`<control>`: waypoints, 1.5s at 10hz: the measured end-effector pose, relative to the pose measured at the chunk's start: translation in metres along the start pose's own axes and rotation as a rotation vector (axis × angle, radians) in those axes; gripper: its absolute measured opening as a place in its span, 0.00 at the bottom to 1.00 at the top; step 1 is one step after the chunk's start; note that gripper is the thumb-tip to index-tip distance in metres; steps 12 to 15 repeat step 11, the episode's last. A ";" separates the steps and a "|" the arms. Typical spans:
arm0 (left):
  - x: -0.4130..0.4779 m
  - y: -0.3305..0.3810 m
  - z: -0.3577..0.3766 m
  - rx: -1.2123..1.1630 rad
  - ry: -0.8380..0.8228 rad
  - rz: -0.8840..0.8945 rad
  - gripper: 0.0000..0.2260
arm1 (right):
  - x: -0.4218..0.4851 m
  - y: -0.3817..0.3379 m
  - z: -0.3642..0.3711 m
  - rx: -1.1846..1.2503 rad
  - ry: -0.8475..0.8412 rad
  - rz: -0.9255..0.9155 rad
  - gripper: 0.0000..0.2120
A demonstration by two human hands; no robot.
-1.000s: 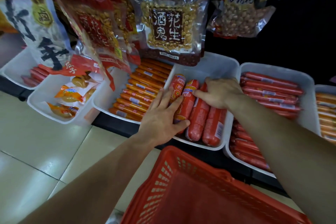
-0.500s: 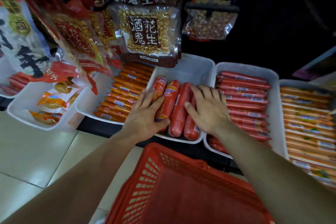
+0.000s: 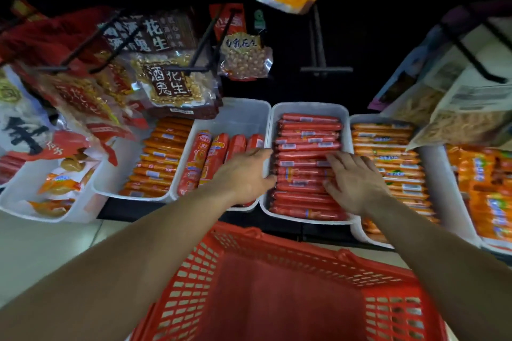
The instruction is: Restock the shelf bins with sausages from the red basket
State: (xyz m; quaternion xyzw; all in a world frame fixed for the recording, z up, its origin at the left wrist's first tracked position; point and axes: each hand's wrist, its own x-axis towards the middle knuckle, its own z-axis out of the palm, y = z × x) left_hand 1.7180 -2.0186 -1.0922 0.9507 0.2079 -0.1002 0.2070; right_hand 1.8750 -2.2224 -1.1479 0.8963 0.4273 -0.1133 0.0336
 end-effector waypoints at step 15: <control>0.086 0.028 0.064 -0.355 0.204 0.019 0.26 | 0.064 0.005 0.006 -0.133 0.079 0.150 0.38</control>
